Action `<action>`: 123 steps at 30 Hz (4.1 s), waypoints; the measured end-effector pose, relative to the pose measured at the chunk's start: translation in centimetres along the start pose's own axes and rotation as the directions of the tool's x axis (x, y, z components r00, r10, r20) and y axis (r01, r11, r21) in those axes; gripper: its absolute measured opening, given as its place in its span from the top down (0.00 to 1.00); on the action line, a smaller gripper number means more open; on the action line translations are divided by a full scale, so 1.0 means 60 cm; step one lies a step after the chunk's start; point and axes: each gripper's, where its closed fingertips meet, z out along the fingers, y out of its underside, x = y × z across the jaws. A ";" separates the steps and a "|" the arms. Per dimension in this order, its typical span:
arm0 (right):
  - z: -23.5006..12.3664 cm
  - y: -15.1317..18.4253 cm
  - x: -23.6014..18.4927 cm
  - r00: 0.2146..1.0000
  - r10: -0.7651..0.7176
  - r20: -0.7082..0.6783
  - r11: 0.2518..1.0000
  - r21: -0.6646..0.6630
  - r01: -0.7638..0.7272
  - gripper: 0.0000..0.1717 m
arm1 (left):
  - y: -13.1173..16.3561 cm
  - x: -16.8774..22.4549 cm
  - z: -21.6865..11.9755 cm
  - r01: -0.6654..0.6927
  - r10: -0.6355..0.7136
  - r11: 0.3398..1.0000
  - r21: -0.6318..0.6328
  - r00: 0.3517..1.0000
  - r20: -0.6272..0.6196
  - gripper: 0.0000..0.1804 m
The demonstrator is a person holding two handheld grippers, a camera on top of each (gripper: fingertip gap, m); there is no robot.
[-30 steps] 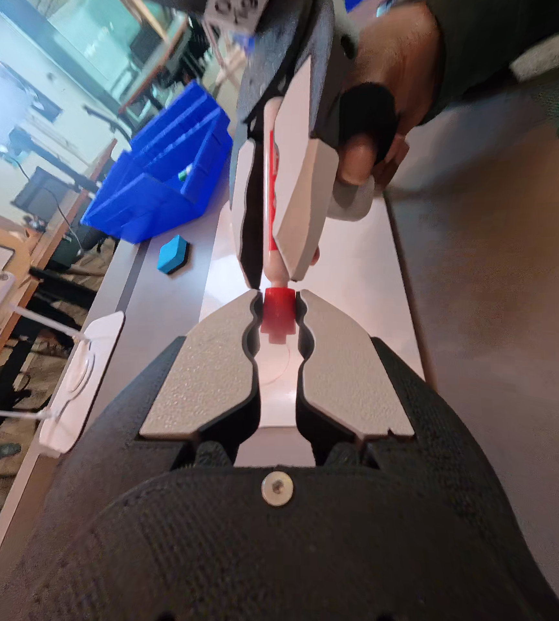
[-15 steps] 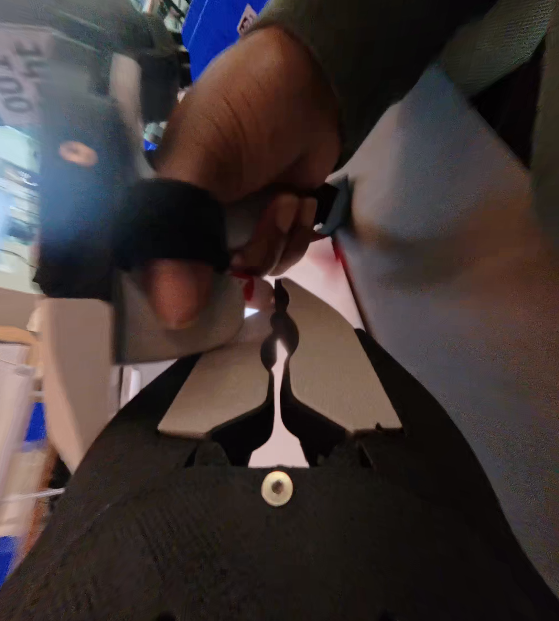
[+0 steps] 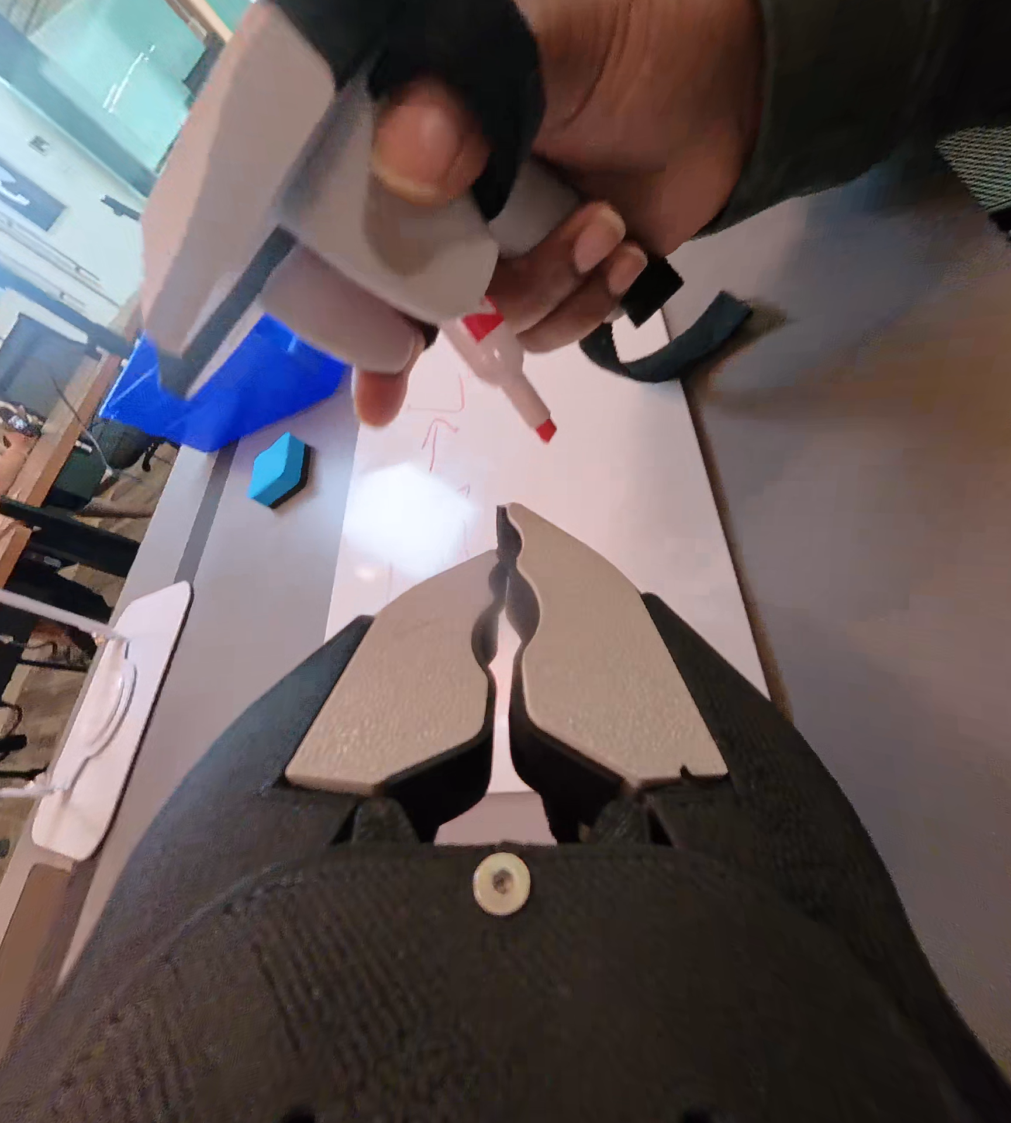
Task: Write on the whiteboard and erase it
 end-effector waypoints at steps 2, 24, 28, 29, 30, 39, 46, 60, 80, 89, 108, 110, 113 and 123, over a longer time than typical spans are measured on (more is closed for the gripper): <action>-0.010 0.001 0.019 0.997 -0.044 -0.057 0.998 0.031 0.046 0.79 | 0.017 -0.006 -0.006 0.060 -0.060 0.998 -0.007 0.998 0.003 1.00; -0.003 -0.032 -0.085 0.983 -0.122 0.138 0.948 0.310 0.074 0.79 | -0.090 -0.019 -0.108 0.819 -0.644 0.524 0.235 0.562 -0.519 1.00; -0.004 -0.028 -0.085 0.977 -0.184 0.106 0.941 0.306 0.144 0.79 | -0.057 -0.018 -0.107 0.862 -0.733 0.501 0.078 0.470 -0.492 0.35; -0.004 -0.027 -0.083 0.980 -0.170 0.108 0.944 0.304 0.130 0.79 | -0.048 -0.037 -0.111 0.851 -0.737 0.504 0.148 0.513 -0.440 0.47; -0.004 -0.028 -0.081 0.981 -0.156 0.114 0.945 0.306 0.114 0.79 | -0.037 -0.048 -0.114 0.841 -0.740 0.515 0.169 0.535 -0.408 0.54; -0.011 -0.042 -0.065 0.989 -0.052 0.139 0.935 0.356 -0.001 0.79 | -0.002 -0.034 -0.094 0.685 -0.632 0.710 0.166 0.723 -0.280 0.72; 0.014 -0.049 -0.086 0.968 0.048 0.245 0.906 0.398 -0.145 0.79 | -0.038 0.017 -0.077 0.604 -0.518 0.779 0.167 0.770 -0.372 0.75; 0.031 0.001 -0.110 0.977 -0.132 0.165 0.974 0.204 0.097 0.76 | -0.027 0.001 -0.111 0.443 -0.391 0.885 0.145 0.875 -0.284 0.95; 0.019 0.162 -0.118 0.862 -0.401 0.310 0.834 -0.266 0.484 0.79 | 0.023 0.061 -0.111 0.409 -0.368 0.913 -0.014 0.806 -0.464 0.95; 0.029 0.183 -0.127 0.827 -0.455 0.331 0.787 -0.285 0.547 0.77 | 0.004 0.072 -0.114 0.416 -0.362 0.909 -0.002 0.790 -0.495 0.95; -0.045 -0.005 -0.030 0.981 -0.175 -0.078 0.967 0.176 0.186 0.79 | 0.219 -0.126 -0.279 0.475 -0.448 0.789 -0.391 0.879 0.165 0.79; -0.043 -0.004 -0.028 0.987 -0.149 -0.067 0.971 0.179 0.159 0.79 | 0.251 -0.079 -0.313 0.469 -0.497 0.713 -0.521 0.862 0.097 0.78; -0.036 0.003 -0.027 0.983 -0.168 -0.076 0.972 0.150 0.178 0.79 | 0.256 0.002 -0.352 0.432 -0.576 0.662 -0.612 0.816 -0.047 0.77; -0.019 0.026 -0.018 0.985 -0.150 -0.080 0.984 0.081 0.157 0.79 | 0.257 0.108 -0.365 0.330 -0.593 0.700 -0.634 0.763 -0.258 0.79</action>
